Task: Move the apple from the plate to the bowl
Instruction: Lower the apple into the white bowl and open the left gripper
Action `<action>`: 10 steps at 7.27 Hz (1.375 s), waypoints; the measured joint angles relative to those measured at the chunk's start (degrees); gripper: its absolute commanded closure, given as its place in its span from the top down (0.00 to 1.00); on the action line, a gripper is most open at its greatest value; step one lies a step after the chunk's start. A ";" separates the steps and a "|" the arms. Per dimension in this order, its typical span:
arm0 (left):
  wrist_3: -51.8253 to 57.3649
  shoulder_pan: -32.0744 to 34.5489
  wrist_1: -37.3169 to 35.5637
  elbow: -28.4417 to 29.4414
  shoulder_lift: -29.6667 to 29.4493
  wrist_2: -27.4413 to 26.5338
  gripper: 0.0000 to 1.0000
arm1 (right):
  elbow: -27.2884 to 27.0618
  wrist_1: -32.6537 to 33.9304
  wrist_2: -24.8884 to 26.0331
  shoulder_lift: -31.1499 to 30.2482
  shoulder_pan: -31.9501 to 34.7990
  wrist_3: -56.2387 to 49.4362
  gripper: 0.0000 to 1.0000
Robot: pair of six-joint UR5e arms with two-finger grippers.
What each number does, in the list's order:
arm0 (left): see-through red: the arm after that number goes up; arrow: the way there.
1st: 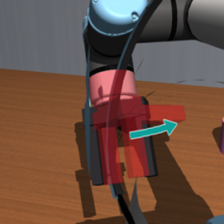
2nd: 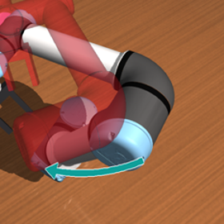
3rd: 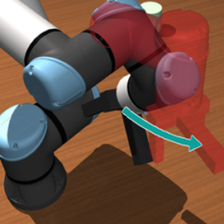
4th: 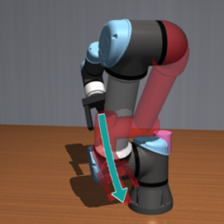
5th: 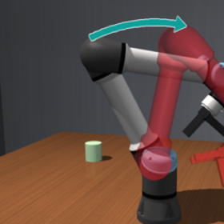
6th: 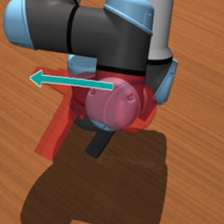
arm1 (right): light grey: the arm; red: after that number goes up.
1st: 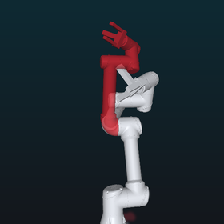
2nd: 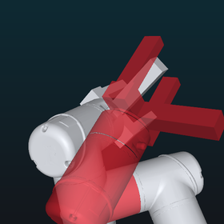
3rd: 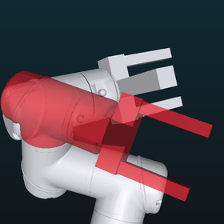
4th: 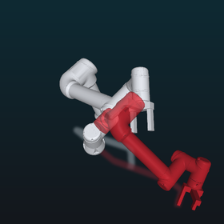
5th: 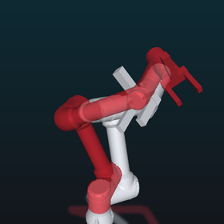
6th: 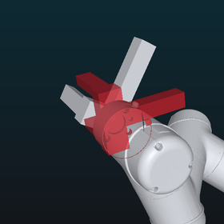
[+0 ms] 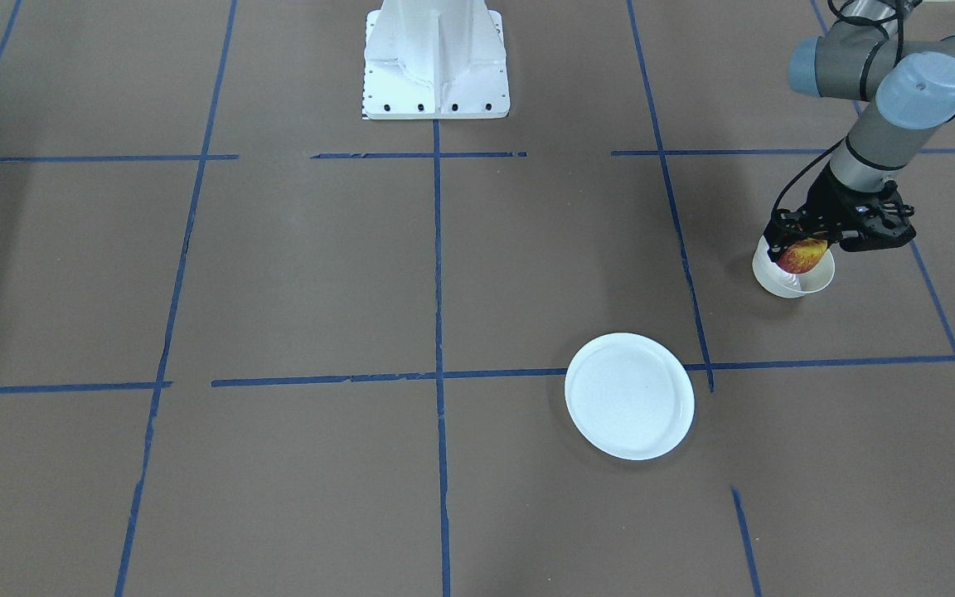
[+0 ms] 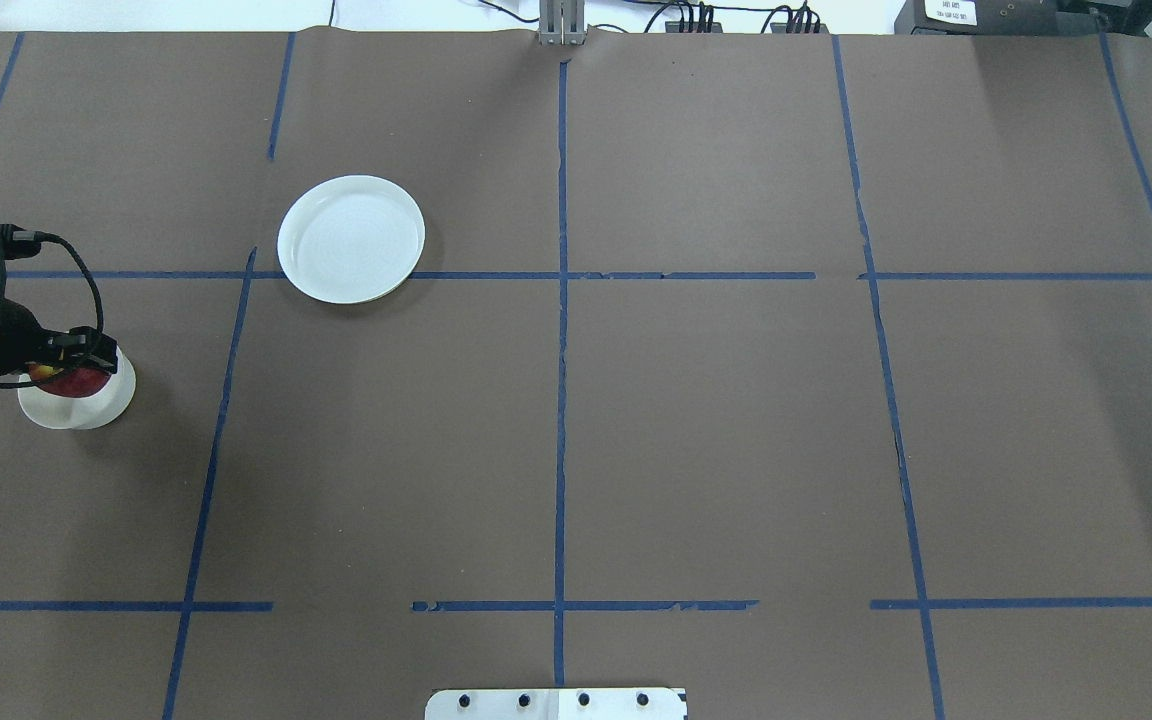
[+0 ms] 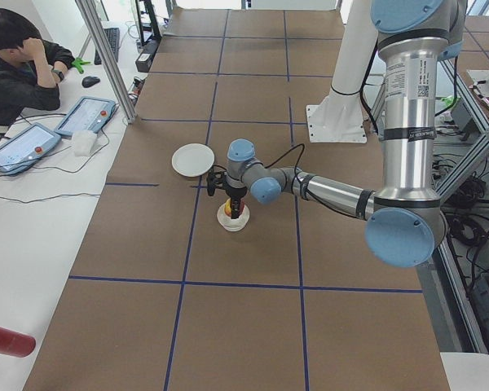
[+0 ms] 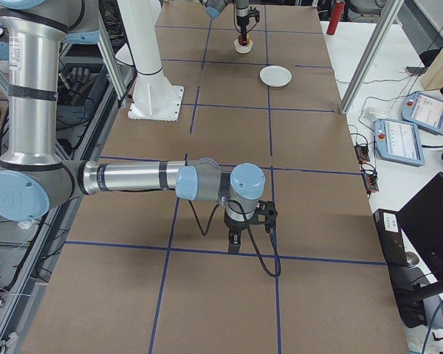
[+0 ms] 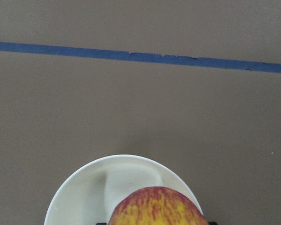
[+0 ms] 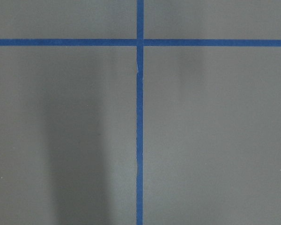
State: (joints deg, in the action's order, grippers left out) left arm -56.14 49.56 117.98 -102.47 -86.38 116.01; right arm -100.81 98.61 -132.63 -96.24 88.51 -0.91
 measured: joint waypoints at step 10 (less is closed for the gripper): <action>1.36 0.81 -0.63 -1.78 0.21 1.24 1.00 | 0.00 0.00 0.00 0.00 0.00 -0.01 1.00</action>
State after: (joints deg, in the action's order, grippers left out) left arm -54.78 50.37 117.35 -104.25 -86.17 117.25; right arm -100.81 98.61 -132.63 -96.24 88.51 -0.92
